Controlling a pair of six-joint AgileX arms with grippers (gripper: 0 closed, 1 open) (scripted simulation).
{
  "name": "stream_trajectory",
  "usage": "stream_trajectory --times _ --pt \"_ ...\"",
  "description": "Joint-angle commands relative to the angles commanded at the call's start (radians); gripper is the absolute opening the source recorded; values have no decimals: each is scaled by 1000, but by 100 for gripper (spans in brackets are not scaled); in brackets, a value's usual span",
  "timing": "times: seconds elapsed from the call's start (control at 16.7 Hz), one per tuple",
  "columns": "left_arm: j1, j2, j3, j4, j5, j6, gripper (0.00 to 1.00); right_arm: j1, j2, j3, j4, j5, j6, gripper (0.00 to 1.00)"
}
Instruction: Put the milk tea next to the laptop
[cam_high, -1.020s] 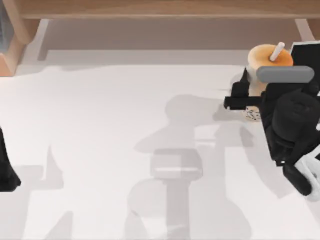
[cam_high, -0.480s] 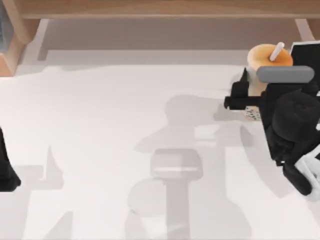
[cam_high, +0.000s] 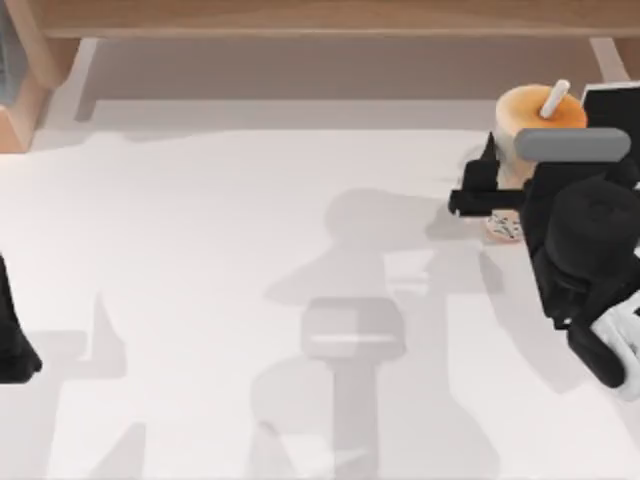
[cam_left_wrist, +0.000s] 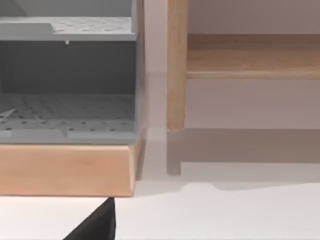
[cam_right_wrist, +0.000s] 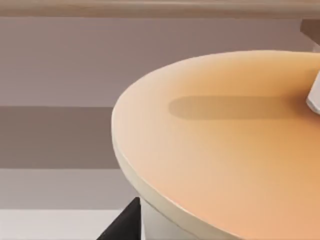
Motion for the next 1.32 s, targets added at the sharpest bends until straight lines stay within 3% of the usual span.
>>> stream_trajectory --times 0.42,0.6,0.96,1.32 --pt "0 0 0 0 0 0 100 0 -18 0 -21 0 2 0" --pt "0 0 0 0 0 0 100 -6 -68 16 11 -59 15 0" --pt "0 0 0 0 0 0 100 -115 -209 15 100 -375 64 0" --pt "0 0 0 0 0 0 100 -379 -322 -26 120 -757 74 0"
